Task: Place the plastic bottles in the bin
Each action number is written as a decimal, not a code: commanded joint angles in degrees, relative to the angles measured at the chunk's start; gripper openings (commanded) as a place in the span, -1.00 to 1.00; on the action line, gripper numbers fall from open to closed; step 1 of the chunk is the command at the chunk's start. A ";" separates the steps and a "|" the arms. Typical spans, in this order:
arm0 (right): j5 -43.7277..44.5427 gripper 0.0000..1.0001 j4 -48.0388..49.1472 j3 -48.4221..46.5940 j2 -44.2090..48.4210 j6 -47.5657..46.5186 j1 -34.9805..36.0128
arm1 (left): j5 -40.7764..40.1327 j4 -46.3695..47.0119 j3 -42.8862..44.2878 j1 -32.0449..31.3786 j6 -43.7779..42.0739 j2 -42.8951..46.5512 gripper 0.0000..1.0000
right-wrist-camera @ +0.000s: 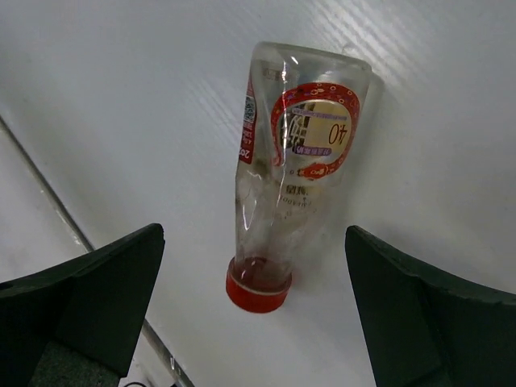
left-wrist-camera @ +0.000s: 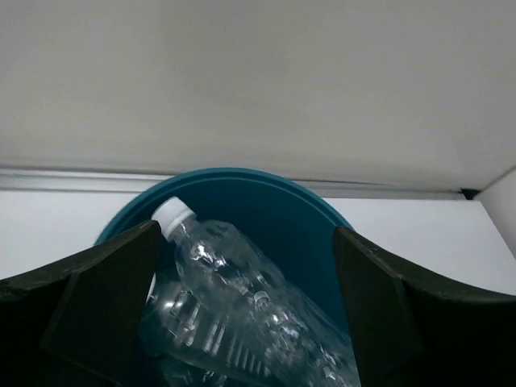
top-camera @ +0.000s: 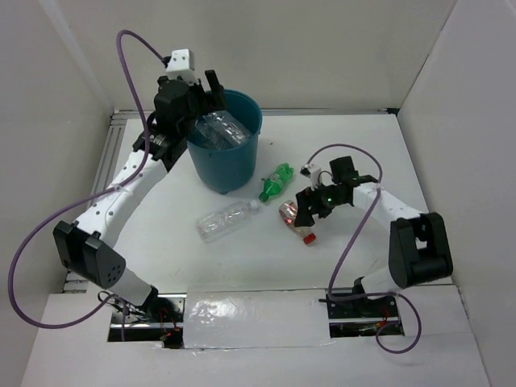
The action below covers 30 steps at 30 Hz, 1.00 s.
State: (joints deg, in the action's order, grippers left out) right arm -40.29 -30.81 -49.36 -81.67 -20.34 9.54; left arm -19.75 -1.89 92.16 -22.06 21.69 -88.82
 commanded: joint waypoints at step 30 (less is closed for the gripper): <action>-10.60 -0.96 12.88 -70.04 -20.61 7.23 6.18 | 3.22 5.58 -48.48 -22.85 -31.45 12.71 0.99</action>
State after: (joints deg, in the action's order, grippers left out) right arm -46.24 -23.66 -112.01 -95.70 -18.79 10.35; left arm -15.22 -1.30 42.87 -45.65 -7.25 -74.83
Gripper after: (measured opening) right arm 0.453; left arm 0.995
